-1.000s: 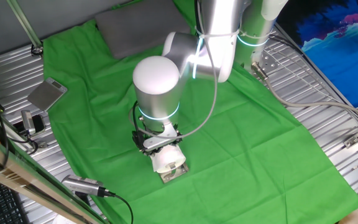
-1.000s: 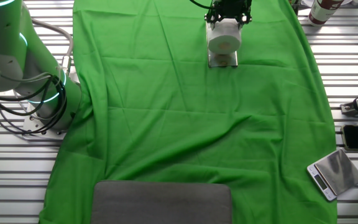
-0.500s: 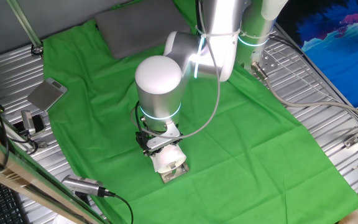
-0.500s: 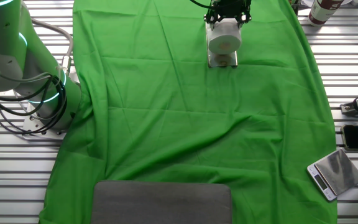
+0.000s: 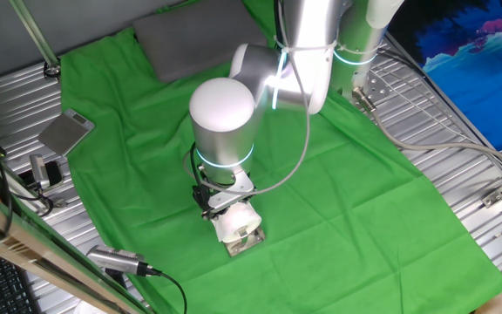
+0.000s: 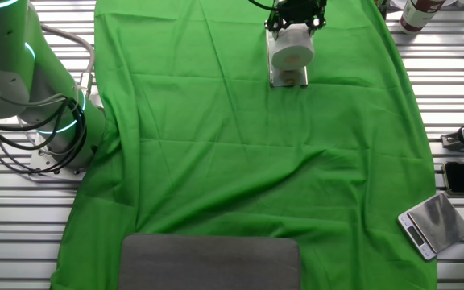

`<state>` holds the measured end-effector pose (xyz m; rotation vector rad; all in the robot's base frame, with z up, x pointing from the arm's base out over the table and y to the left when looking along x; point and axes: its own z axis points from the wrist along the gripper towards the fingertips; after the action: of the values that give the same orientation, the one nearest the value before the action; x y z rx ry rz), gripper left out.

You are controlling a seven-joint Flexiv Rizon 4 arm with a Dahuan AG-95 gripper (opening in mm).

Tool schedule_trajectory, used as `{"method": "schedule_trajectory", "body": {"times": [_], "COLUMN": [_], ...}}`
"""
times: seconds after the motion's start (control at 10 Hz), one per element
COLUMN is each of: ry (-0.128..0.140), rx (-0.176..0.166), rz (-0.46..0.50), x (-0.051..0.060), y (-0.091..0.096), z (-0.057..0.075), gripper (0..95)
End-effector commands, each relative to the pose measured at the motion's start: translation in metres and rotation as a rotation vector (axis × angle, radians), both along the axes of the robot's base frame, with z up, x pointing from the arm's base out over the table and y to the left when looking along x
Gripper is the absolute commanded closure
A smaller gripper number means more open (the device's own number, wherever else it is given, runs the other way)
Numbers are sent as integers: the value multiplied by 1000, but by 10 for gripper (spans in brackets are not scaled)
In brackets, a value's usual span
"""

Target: Put the toilet paper on its holder

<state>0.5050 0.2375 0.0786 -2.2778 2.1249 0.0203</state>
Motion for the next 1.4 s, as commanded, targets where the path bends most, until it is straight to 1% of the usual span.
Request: {"method": "schedule_trajectory", "body": {"times": [0.1, 0.6, 1.1, 1.4], "ry": [2, 3, 3, 4], "rx": [0, 2, 18, 14], "rz": [5, -39, -68, -85], "x": [0, -2, -5, -6], "y": [0, 1, 9, 15], "z": [0, -1, -1, -1], "gripper": [950, 950, 950, 950]}}
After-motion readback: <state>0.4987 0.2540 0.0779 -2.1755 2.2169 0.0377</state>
